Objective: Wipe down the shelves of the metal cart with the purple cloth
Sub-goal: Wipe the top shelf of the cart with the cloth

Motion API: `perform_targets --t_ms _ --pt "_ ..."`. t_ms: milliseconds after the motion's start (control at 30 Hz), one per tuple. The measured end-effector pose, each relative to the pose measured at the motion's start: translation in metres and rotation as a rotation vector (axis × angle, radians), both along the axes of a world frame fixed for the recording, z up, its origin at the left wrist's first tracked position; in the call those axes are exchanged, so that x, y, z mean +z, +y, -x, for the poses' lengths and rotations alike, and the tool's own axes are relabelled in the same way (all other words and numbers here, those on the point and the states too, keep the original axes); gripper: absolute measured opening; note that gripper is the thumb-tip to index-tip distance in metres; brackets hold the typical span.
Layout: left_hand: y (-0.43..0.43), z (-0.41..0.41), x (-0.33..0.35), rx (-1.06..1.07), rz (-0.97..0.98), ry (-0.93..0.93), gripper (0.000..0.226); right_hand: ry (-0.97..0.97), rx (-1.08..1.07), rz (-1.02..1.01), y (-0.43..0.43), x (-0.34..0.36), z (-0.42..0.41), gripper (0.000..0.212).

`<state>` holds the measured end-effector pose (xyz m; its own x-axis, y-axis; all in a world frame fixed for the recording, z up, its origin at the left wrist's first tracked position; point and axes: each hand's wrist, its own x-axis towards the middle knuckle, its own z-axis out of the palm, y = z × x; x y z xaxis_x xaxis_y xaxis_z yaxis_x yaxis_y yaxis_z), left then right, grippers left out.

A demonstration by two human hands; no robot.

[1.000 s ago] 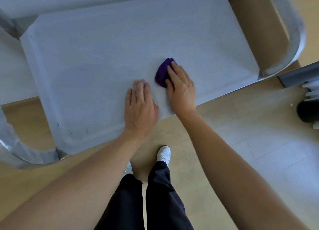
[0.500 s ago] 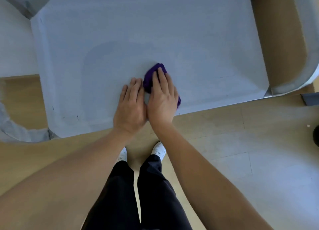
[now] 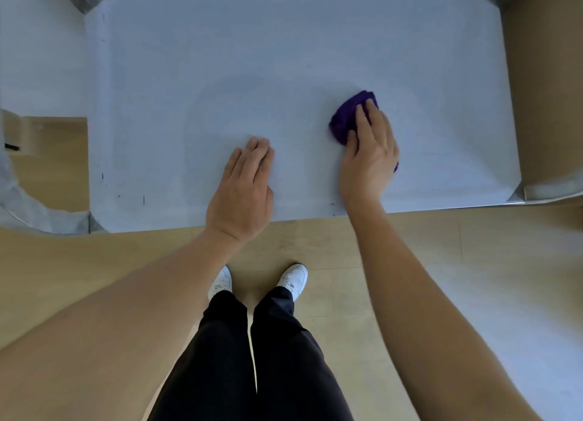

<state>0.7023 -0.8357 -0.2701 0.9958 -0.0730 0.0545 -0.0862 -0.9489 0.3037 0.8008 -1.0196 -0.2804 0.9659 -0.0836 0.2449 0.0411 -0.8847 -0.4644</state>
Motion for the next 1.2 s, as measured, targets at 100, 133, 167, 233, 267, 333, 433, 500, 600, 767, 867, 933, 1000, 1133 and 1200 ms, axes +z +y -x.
perform_targets --t_ms 100,133,167,233,267,333,433,500,600,767,867,933,1000,1133,1200 --pt "0.000 -0.001 -0.001 0.005 0.026 -0.027 0.054 0.060 -0.083 0.007 0.044 0.004 0.022 0.045" --pt "0.001 -0.001 0.000 0.006 0.049 -0.032 0.054 0.057 -0.032 0.032 0.056 0.005 0.031 0.045" --pt "0.002 -0.001 0.001 0.010 0.083 -0.027 0.055 0.054 0.030 0.054 0.065 0.005 0.041 0.045" --pt "0.006 -0.002 0.006 0.024 0.173 -0.018 0.056 0.055 0.120 0.072 0.073 0.008 0.052 0.043" --pt "0.010 -0.003 0.008 0.023 0.202 -0.023 0.056 0.054 0.151 0.073 0.072 0.011 0.052 0.042" --pt "0.019 -0.003 0.012 0.020 0.135 -0.025 0.053 0.034 0.216 0.060 0.061 0.015 0.048 0.039" --pt "0.031 0.003 0.012 0.094 -0.021 -0.011 0.049 0.002 0.253 0.053 0.035 0.018 0.037 0.036" --pt "0.031 0.007 0.010 0.131 -0.015 -0.004 0.048 0.033 0.126 0.039 0.028 0.017 0.037 0.037" --pt "0.025 0.005 0.009 0.141 -0.003 0.015 0.049 0.082 -0.050 0.062 0.054 0.017 0.053 0.042" --pt "0.031 0.003 0.011 0.121 -0.006 0.056 0.051 0.088 0.193 0.204 0.070 0.032 0.073 0.042" --pt "0.028 0.005 0.011 0.103 -0.032 0.094 0.053 0.056 0.233 0.311 0.058 0.038 0.074 0.032" --pt "0.025 0.005 0.011 0.094 -0.057 0.119 0.054 0.063 0.258 0.321 0.059 0.036 0.058 0.028" --pt "0.024 0.005 0.010 0.088 -0.071 0.132 0.055 0.074 0.261 0.282 0.066 0.035 0.032 0.026" --pt "0.027 0.004 0.009 0.080 -0.058 0.128 0.055 0.121 0.121 0.138 0.083 0.031 0.006 0.025" --pt "0.026 0.004 0.009 0.084 -0.047 0.131 0.055 0.110 0.066 0.013 0.083 0.030 0.024 0.024"
